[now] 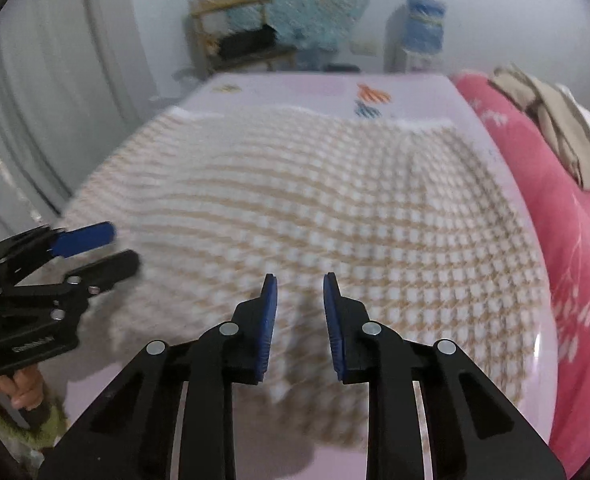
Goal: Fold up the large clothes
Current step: 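Open both tools and release the flipped coat onto the bed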
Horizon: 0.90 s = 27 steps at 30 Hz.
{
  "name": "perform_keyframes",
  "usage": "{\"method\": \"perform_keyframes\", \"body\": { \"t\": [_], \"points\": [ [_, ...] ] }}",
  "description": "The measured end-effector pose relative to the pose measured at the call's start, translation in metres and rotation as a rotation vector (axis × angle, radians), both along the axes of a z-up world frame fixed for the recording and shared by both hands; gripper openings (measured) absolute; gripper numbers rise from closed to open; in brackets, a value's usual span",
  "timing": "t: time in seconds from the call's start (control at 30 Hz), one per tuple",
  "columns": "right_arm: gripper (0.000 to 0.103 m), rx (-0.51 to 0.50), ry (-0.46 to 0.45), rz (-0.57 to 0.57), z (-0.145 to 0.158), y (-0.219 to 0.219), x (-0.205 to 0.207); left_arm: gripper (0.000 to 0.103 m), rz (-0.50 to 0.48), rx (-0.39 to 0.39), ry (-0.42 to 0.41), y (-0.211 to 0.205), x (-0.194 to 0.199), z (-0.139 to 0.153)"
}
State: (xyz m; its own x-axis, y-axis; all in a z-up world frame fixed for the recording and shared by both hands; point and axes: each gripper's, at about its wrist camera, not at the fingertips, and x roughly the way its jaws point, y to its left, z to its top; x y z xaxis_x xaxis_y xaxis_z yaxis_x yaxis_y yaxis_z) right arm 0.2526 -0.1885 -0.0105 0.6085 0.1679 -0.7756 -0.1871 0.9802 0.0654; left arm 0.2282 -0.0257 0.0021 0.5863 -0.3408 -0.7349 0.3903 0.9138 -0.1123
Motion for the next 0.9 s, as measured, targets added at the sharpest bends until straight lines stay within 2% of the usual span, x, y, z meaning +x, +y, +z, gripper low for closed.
{"method": "perform_keyframes", "body": {
  "t": [0.07,0.1,0.17,0.23,0.3,0.4,0.43,0.5,0.53,0.63,0.73,0.8,0.83,0.87,0.9],
  "points": [
    [0.023,-0.016,-0.011,0.044,-0.002,0.009,-0.01,0.053,-0.005,0.018,0.004,0.003,-0.01,-0.004],
    [0.023,-0.043,0.008,0.064,-0.014,0.016,-0.012,0.053,0.001,0.038,0.015,0.003,-0.012,-0.01],
    [0.023,-0.091,0.029,0.058,-0.034,0.023,-0.008,0.053,0.049,0.11,0.075,0.005,-0.007,-0.038],
    [0.023,-0.11,0.021,0.055,-0.039,0.026,-0.004,0.053,0.07,0.078,0.083,0.01,-0.005,-0.044],
    [0.023,-0.096,0.039,0.047,-0.029,0.024,-0.003,0.053,0.074,0.045,0.075,0.014,-0.01,-0.031],
    [0.023,-0.106,0.002,0.06,-0.02,0.023,-0.014,0.053,0.077,0.033,0.022,0.027,-0.02,-0.019],
    [0.023,-0.111,0.007,0.063,-0.025,0.023,-0.015,0.053,0.095,0.051,0.024,0.031,-0.02,-0.023],
    [0.025,-0.109,0.0,0.054,-0.037,0.023,-0.016,0.053,0.129,0.087,0.077,0.04,-0.014,-0.041],
    [0.025,-0.114,-0.011,0.058,-0.039,0.025,-0.014,0.053,0.13,0.061,0.078,0.044,-0.013,-0.047],
    [0.025,-0.083,0.013,0.043,-0.029,0.016,-0.011,0.053,0.125,0.043,0.071,0.047,-0.018,-0.035],
    [0.027,-0.094,-0.036,-0.035,-0.014,-0.012,-0.011,0.053,0.157,0.008,0.016,0.064,-0.025,-0.021],
    [0.027,-0.097,-0.005,-0.098,-0.025,-0.034,-0.007,0.053,0.202,0.025,0.046,0.079,-0.019,-0.032],
    [0.027,-0.083,0.028,-0.12,-0.035,-0.042,-0.003,0.053,0.195,-0.005,0.062,0.083,-0.018,-0.037],
    [0.027,-0.05,0.067,-0.134,-0.047,-0.05,0.0,0.053,0.194,-0.029,0.048,0.085,-0.019,-0.038],
    [0.027,-0.019,0.08,-0.135,-0.057,-0.055,0.005,0.053,0.191,-0.007,0.04,0.082,-0.02,-0.038]
  ]
}}
